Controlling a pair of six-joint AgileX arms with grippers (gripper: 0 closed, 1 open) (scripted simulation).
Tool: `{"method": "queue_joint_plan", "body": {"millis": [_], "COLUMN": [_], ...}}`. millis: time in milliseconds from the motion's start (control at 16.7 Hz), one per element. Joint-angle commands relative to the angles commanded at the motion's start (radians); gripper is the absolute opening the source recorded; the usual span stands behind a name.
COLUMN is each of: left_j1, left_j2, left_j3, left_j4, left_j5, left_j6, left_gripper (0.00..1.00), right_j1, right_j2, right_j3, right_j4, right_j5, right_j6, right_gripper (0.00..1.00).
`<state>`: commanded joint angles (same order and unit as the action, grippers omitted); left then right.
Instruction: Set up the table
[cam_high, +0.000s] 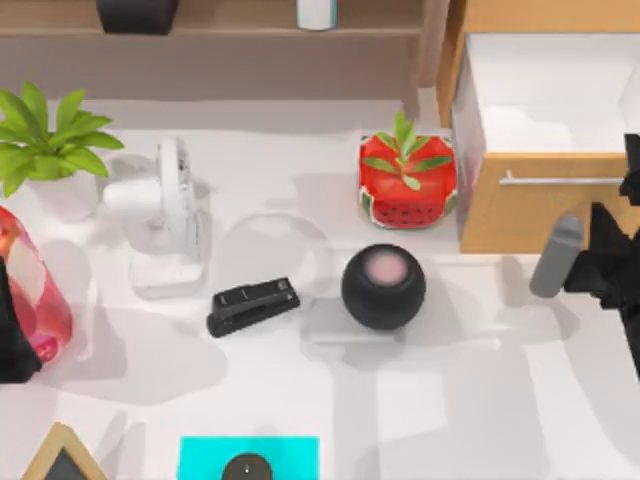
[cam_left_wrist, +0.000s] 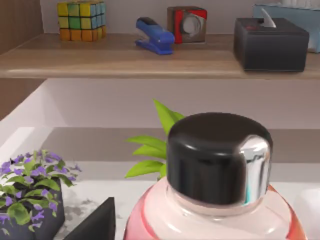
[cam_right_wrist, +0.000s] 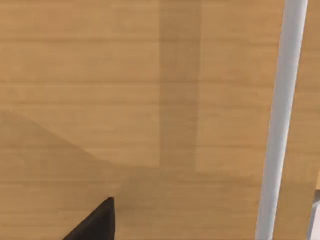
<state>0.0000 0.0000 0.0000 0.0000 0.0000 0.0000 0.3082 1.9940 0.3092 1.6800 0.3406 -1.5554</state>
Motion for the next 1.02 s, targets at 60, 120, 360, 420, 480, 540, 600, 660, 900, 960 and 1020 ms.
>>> {"method": "queue_joint_plan", "body": {"millis": [60, 120, 360, 420, 480, 540, 600, 660, 900, 960, 1020], "left_j1": [0.000, 0.000, 0.000, 0.000, 0.000, 0.000, 0.000, 0.000, 0.000, 0.000, 0.000], "left_j2": [0.000, 0.000, 0.000, 0.000, 0.000, 0.000, 0.000, 0.000, 0.000, 0.000, 0.000], "left_j3": [0.000, 0.000, 0.000, 0.000, 0.000, 0.000, 0.000, 0.000, 0.000, 0.000, 0.000], "left_j4": [0.000, 0.000, 0.000, 0.000, 0.000, 0.000, 0.000, 0.000, 0.000, 0.000, 0.000], "left_j5": [0.000, 0.000, 0.000, 0.000, 0.000, 0.000, 0.000, 0.000, 0.000, 0.000, 0.000], "left_j6": [0.000, 0.000, 0.000, 0.000, 0.000, 0.000, 0.000, 0.000, 0.000, 0.000, 0.000], "left_gripper": [1.00, 1.00, 1.00, 1.00, 1.00, 1.00, 1.00, 1.00, 1.00, 1.00, 1.00], "right_j1": [0.000, 0.000, 0.000, 0.000, 0.000, 0.000, 0.000, 0.000, 0.000, 0.000, 0.000], "right_j2": [0.000, 0.000, 0.000, 0.000, 0.000, 0.000, 0.000, 0.000, 0.000, 0.000, 0.000], "right_j3": [0.000, 0.000, 0.000, 0.000, 0.000, 0.000, 0.000, 0.000, 0.000, 0.000, 0.000], "right_j4": [0.000, 0.000, 0.000, 0.000, 0.000, 0.000, 0.000, 0.000, 0.000, 0.000, 0.000], "right_j5": [0.000, 0.000, 0.000, 0.000, 0.000, 0.000, 0.000, 0.000, 0.000, 0.000, 0.000], "right_j6": [0.000, 0.000, 0.000, 0.000, 0.000, 0.000, 0.000, 0.000, 0.000, 0.000, 0.000], "right_gripper": [0.92, 0.85, 0.55, 0.47, 0.40, 0.32, 0.25, 0.17, 0.00, 0.00, 0.00]}}
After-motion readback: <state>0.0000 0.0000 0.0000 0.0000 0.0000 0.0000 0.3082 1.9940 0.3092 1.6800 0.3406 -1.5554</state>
